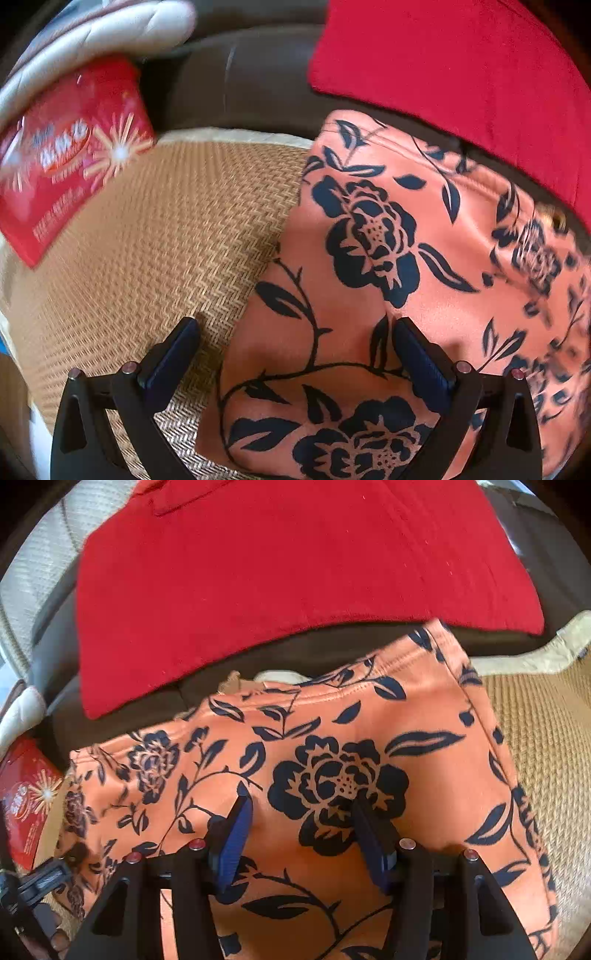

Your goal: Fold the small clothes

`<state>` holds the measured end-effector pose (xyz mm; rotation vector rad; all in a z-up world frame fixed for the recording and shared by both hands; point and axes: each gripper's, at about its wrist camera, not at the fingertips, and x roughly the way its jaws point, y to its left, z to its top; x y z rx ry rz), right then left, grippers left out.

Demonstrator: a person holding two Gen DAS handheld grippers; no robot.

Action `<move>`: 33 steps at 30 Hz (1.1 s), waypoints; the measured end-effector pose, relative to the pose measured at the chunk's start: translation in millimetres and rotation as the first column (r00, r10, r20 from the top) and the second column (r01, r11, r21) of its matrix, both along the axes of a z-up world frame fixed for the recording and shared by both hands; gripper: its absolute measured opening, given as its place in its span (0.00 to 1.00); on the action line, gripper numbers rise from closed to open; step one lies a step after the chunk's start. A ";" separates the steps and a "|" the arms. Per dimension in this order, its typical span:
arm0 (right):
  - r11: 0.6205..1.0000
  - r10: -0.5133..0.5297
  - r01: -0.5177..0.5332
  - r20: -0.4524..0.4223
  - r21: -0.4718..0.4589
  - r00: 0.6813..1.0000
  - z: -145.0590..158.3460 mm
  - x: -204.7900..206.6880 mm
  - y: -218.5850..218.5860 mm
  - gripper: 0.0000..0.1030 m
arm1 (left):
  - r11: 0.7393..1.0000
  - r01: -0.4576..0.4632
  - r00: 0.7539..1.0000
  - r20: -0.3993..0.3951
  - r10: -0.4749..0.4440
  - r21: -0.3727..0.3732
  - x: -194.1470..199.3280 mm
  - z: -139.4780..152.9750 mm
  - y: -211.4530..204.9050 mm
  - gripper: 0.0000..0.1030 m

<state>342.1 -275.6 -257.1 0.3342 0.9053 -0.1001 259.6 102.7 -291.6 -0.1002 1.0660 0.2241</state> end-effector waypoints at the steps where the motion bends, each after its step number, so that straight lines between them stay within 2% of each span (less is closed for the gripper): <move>1: 1.000 -0.001 0.001 0.009 0.005 1.000 6.8 -3.8 -2.2 0.58 | 1.000 -0.009 1.000 0.008 0.009 -0.008 -2.9 3.7 3.6 1.00; 3: 0.999 -0.018 0.016 0.053 0.035 0.998 19.0 -15.1 -9.9 0.58 | 0.999 -0.026 0.999 0.036 0.025 0.025 -7.2 11.7 9.9 1.00; 5: 0.999 -0.032 0.029 0.060 0.041 0.998 24.4 -23.4 -17.3 0.58 | 0.997 -0.053 0.998 0.040 0.051 0.057 -10.8 13.4 17.8 1.00; 7: 0.998 -0.047 0.046 0.024 0.043 0.999 20.9 -29.7 -28.2 0.62 | 0.997 -0.069 0.997 0.029 0.068 0.034 -17.7 11.7 28.9 1.00; 9: 0.995 -0.015 0.018 -0.034 0.095 0.999 8.7 -34.8 -37.9 0.62 | 0.997 -0.079 0.997 0.025 0.079 0.004 -27.0 13.1 37.8 1.00; 12: 0.993 -0.016 0.017 -0.008 0.115 1.000 23.7 -54.0 -45.2 0.62 | 0.995 -0.100 0.994 0.041 0.099 0.026 -43.9 20.4 45.3 1.00; 16: 0.971 -0.046 0.040 0.022 0.236 0.999 36.4 -89.1 -67.4 0.62 | 0.991 -0.112 0.993 0.041 0.109 0.080 -61.6 23.7 60.6 1.00; 18: 0.957 -0.082 0.074 0.016 0.281 0.997 37.5 -104.1 -80.8 0.62 | 0.988 -0.139 0.990 0.032 0.138 0.064 -72.9 22.8 73.6 1.00; 20: 0.925 -0.133 0.126 -0.007 0.358 0.991 32.0 -114.4 -98.5 0.64 | 0.988 -0.151 0.988 0.020 0.151 -0.008 -80.7 21.5 83.1 1.00; 21: 0.896 -0.164 0.159 -0.025 0.414 0.986 27.6 -127.3 -111.5 0.65 | 0.988 -0.147 0.989 0.011 0.148 -0.044 -82.8 19.6 86.5 1.00; 24: 0.816 -0.231 0.213 -0.035 0.537 0.972 19.1 -154.2 -135.7 0.67 | 0.988 -0.140 0.989 0.034 0.142 -0.061 -79.4 19.2 89.0 1.00; 26: 0.776 -0.310 0.284 -0.052 0.563 0.949 14.1 -172.3 -153.1 0.74 | 0.991 -0.118 0.990 0.066 0.123 -0.070 -74.6 21.7 87.0 1.00; 28: 0.752 -0.353 0.335 -0.081 0.568 0.932 6.9 -178.9 -166.2 0.74 | 0.993 -0.074 0.993 0.090 0.082 -0.091 -67.4 20.9 79.6 1.00; 31: 0.707 -0.371 0.333 -0.074 0.624 0.926 -1.0 -176.9 -175.5 0.74 | 0.990 -0.008 0.995 0.098 0.021 -0.138 -56.2 15.6 69.3 1.00; 33: 0.699 -0.353 0.305 -0.058 0.647 0.934 -1.3 -174.2 -176.6 0.74 | 0.987 0.026 0.993 0.115 -0.007 -0.161 -52.5 14.3 63.1 1.00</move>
